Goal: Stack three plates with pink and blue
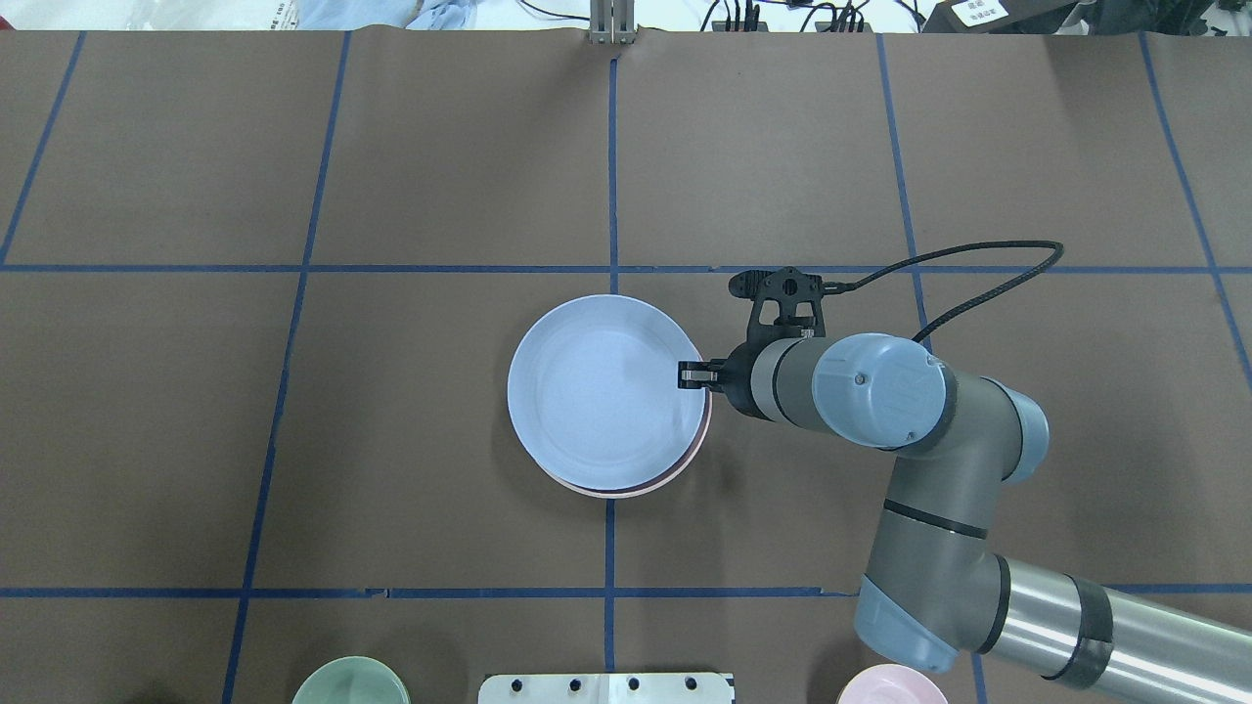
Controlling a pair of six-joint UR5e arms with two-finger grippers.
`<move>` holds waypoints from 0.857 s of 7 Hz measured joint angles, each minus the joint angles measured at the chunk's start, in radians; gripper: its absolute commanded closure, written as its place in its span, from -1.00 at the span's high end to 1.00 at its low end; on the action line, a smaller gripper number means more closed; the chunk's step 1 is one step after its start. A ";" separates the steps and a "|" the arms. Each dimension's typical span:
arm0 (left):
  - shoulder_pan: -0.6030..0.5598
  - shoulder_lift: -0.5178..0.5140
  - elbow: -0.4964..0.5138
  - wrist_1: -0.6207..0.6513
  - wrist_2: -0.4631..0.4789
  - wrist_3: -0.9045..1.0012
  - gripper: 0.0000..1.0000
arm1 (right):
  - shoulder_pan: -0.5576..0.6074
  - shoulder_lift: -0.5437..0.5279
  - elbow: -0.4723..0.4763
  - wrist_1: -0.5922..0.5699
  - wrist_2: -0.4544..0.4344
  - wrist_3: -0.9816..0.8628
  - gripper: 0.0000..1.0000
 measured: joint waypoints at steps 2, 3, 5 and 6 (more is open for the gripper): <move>0.000 0.000 0.002 -0.001 0.000 0.000 1.00 | 0.016 0.002 0.074 -0.155 0.013 -0.018 1.00; 0.000 0.000 0.007 0.001 0.001 0.000 1.00 | 0.051 0.003 0.107 -0.226 0.057 -0.055 1.00; 0.000 0.000 0.035 0.044 -0.005 -0.002 1.00 | 0.209 -0.025 0.128 -0.284 0.237 -0.232 1.00; -0.001 0.003 0.037 0.094 -0.030 -0.002 1.00 | 0.315 -0.065 0.126 -0.289 0.339 -0.368 1.00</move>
